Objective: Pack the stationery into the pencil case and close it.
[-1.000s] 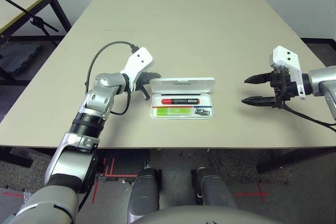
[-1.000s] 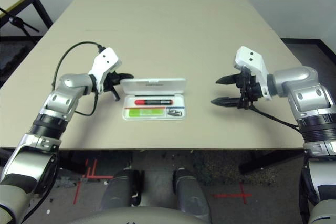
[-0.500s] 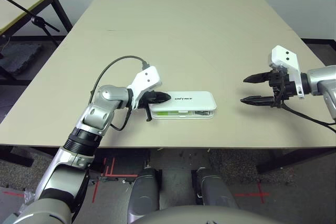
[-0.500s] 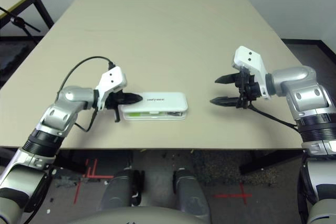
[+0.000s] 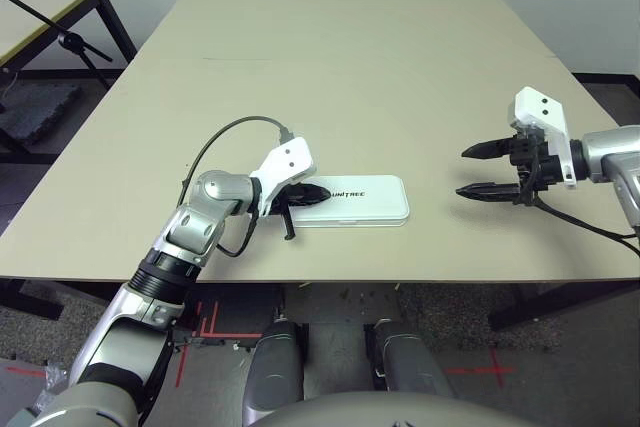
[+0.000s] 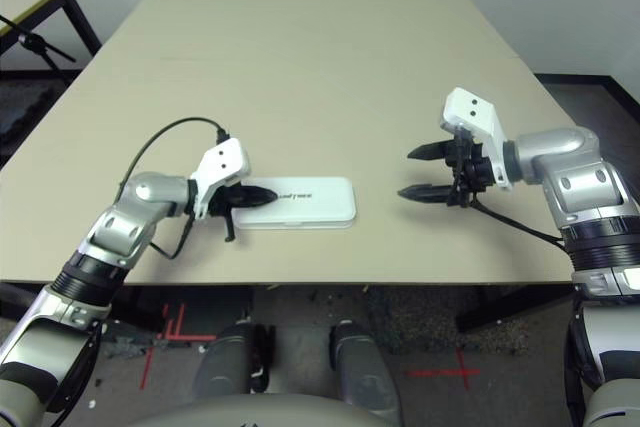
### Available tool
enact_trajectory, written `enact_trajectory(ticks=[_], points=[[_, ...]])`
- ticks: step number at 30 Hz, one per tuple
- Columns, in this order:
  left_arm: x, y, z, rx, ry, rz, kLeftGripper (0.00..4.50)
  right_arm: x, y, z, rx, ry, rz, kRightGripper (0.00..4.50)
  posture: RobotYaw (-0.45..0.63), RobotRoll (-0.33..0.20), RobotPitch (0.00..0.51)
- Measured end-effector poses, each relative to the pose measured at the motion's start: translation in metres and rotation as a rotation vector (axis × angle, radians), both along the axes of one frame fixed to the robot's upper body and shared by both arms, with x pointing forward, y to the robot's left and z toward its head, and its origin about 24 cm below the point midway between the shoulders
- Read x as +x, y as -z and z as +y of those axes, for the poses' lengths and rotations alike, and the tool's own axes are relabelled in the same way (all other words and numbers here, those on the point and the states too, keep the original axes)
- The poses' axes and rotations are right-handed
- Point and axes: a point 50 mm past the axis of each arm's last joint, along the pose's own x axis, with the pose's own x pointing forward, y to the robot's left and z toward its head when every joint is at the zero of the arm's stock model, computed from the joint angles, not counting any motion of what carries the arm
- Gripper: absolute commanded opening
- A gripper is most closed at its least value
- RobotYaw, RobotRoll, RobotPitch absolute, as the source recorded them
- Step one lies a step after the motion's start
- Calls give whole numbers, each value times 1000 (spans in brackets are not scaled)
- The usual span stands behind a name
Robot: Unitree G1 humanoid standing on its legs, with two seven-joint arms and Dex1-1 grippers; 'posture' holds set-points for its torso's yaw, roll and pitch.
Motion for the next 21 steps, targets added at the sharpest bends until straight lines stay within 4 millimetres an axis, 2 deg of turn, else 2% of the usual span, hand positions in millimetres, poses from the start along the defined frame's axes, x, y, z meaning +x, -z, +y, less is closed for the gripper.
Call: enact_trajectory(ticks=[7, 9, 11, 13, 17, 20, 21], points=[[0, 0, 1, 5, -7, -7, 16, 0, 1, 2, 7, -2, -1, 4500, -61, 0, 83], [4, -2, 3, -34, -54, -20, 384, 2, 3, 5, 23, -2, -10, 4500, -59, 0, 82], [10, -6, 7, -150, -130, -14, 937, 6, 5, 10, 80, 19, -43, 4500, -55, 0, 81], [15, -21, 13, -299, -187, -18, 1726, 13, 5, 15, 173, 63, -85, 4500, -52, 0, 79], [27, -55, 41, -477, -329, -118, 3293, 28, -9, 11, 303, 217, -195, 4500, -46, 0, 78], [37, -62, 65, -528, -476, -156, 4459, 39, -15, 3, 371, 354, -264, 4500, -40, 0, 75], [42, -62, 73, -545, -539, -163, 4459, 43, -14, 1, 398, 409, -280, 4500, -40, 0, 75]])
